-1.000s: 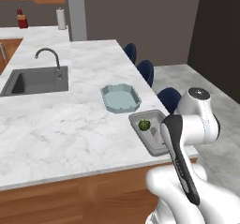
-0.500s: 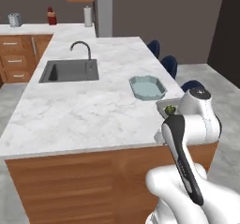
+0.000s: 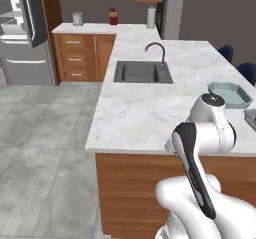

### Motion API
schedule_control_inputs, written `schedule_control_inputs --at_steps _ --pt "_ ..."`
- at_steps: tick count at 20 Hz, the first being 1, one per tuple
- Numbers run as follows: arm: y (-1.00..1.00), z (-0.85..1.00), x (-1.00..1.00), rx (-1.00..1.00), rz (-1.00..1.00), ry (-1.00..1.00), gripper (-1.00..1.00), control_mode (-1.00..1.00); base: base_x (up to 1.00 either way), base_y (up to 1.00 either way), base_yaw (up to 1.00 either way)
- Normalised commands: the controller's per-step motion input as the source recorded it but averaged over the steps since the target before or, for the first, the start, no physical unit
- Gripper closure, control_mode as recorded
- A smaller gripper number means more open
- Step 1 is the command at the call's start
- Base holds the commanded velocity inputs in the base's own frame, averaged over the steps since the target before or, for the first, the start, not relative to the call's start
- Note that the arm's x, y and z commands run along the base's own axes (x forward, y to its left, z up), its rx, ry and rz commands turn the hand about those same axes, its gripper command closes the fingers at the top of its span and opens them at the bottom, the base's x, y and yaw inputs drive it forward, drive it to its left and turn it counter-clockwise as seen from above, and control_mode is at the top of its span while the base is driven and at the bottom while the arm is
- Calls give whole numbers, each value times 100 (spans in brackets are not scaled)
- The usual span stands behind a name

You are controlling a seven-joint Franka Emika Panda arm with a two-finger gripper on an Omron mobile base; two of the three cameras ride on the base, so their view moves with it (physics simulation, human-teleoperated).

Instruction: Place the cold items (eggplant and broccoli) from the fridge in one tupperware on the dining counter. Place the warm items (kebab skewer and hot dog) in the stove area in another tupperware.

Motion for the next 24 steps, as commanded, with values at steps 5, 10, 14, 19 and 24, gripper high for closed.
schedule_control_inputs --at_steps 5,10,14,19,24 --pt "0 0 0 0 0 0 -100 100 0 100 58" --pt "0 0 0 0 0 0 -100 100 8 100 43" --pt "0 0 0 0 0 0 -100 100 66 76 15" --pt "0 0 0 0 0 0 -100 100 100 23 7" --pt "0 0 0 0 0 0 -100 100 100 -22 8"
